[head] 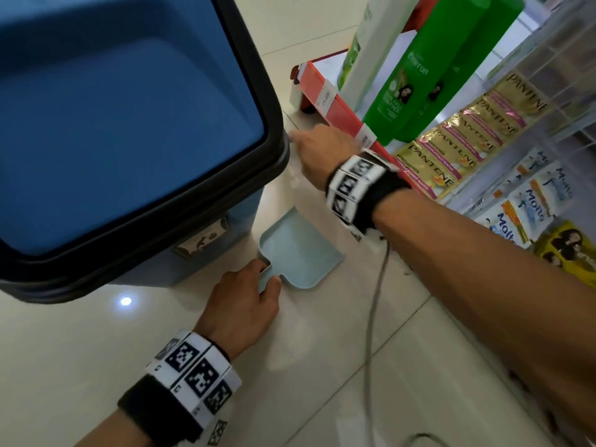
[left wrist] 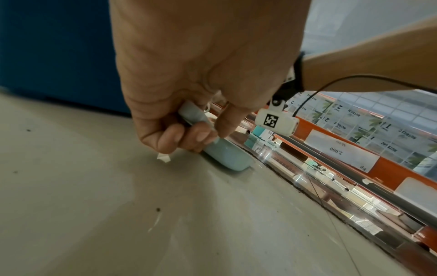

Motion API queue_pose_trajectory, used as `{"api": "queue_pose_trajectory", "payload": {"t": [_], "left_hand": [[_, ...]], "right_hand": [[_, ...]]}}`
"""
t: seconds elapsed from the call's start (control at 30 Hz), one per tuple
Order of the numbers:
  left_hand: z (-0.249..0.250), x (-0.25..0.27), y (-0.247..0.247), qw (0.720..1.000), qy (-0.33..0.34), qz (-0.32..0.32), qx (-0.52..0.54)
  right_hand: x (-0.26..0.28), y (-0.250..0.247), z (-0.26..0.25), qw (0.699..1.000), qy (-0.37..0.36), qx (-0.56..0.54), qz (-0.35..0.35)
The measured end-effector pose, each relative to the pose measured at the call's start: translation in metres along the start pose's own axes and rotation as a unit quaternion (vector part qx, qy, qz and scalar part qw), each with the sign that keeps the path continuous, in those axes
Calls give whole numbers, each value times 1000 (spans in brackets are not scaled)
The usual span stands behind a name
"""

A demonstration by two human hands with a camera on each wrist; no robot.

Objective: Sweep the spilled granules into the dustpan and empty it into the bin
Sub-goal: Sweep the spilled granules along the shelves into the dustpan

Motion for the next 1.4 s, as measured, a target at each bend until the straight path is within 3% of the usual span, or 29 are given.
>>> {"api": "queue_pose_trajectory", "payload": {"t": [0.07, 0.17, 0.37, 0.47, 0.67, 0.8, 0.97, 1.1, 1.27, 1.4], "left_hand": [[-1, 4, -2, 1000, -1, 9, 5], [-4, 10, -3, 1000, -2, 11, 9], [-4, 19, -4, 1000, -10, 11, -11], [-2, 18, -2, 1000, -15, 12, -15], [4, 13, 3, 1000, -6, 15, -21], [9, 12, 5, 999, 10, 25, -20], [14, 12, 5, 999, 28, 31, -24], [13, 6, 7, 999, 27, 28, -31], [10, 1, 11, 999, 19, 12, -36], [6, 6, 9, 999, 8, 23, -41]], "right_hand": [[-10, 13, -3, 997, -39, 26, -58], [16, 33, 11, 990, -78, 22, -116], [113, 65, 58, 980, -25, 36, -195], [117, 50, 63, 990, -3, -20, -138], [64, 30, 38, 996, 65, -64, -11], [64, 65, 46, 990, 115, -43, -68], [135, 101, 81, 970, 188, -79, -131], [157, 92, 75, 980, 160, -55, -105], [95, 45, 37, 991, 99, -89, 24], [47, 44, 30, 995, 74, -63, -22]]}}
Point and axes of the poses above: each hand's wrist, its own x-axis away from the middle knuckle, its own y-axis out of the palm, z = x × y, the point moved 8 cm from there along -x, towards the middle knuckle, and after that the axes turned 13 degrees about -z, right-handed, at the moved point
